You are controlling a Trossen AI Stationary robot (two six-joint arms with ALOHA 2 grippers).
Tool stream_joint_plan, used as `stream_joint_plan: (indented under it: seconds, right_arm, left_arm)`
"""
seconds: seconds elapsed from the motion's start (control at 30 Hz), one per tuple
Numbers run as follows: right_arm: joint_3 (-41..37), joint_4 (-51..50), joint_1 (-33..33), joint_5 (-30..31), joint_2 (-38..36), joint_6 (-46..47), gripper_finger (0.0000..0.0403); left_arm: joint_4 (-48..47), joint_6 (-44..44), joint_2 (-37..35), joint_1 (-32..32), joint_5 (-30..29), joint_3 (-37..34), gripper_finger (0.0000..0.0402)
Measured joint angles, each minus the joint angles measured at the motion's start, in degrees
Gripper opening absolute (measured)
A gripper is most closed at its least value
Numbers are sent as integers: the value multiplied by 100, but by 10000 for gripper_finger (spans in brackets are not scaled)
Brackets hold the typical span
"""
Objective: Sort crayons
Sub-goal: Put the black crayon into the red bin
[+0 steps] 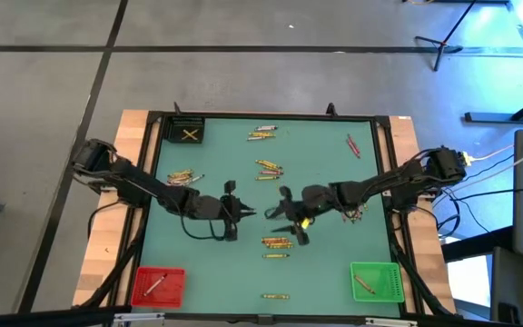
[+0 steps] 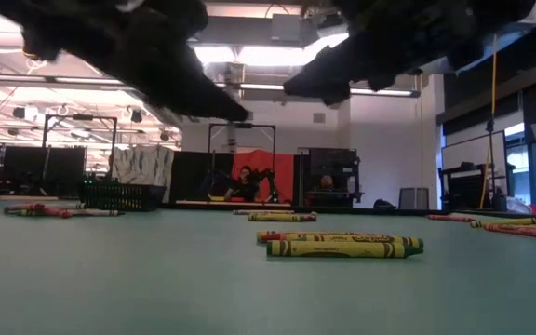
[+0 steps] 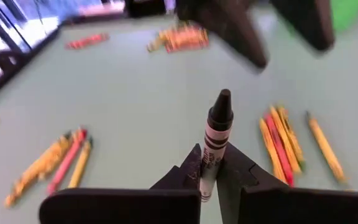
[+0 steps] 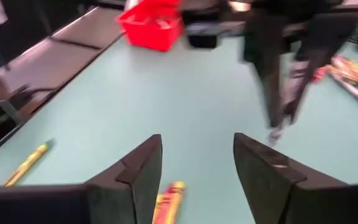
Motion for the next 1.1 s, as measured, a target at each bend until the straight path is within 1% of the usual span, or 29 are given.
stream_joint_plan:
  seconds: [0.1, 0.17, 0.3, 0.37, 0.47, 0.53, 0.7, 0.87, 1.0, 1.1]
  right_arm:
    - [2, -75, 110, -4, -2, -203, 197]
    - [2, -71, 122, 17, -2, -243, 197]
    - [2, 4, 114, 15, 16, -311, 197]
    - [2, 154, 114, 12, 30, -362, 197]
    - [7, 514, 116, -58, 85, -396, 197]
    - [4, 539, 116, -158, 87, -407, 197]
    - [4, 521, 114, -133, 92, -387, 197]
    - [4, 523, 116, -212, 92, -364, 197]
    - [4, 521, 118, -280, 94, -358, 197]
    - [4, 526, 120, -298, 125, -321, 197]
  left_arm:
    - [-1682, -336, -254, -231, 5, 411, 6]
    - [-2877, -711, -350, -422, 30, 801, 6]
    - [-4904, -1625, -359, -856, 409, 1691, 8]
    - [-5524, -2119, -344, -1062, 767, 2068, 10]
    - [-6298, -2912, -341, -1398, 1194, 2441, 11]
    - [-6593, -3474, -341, -1643, 1413, 2605, 11]
    - [-6703, -5138, -334, -2277, 2163, 2628, 12]
    - [-6687, -6830, -324, -2885, 2525, 2628, 12]
    - [-6696, -7779, -196, -3438, 2785, 2628, 12]
    - [-6685, -8516, -82, -3824, 2804, 2626, 12]
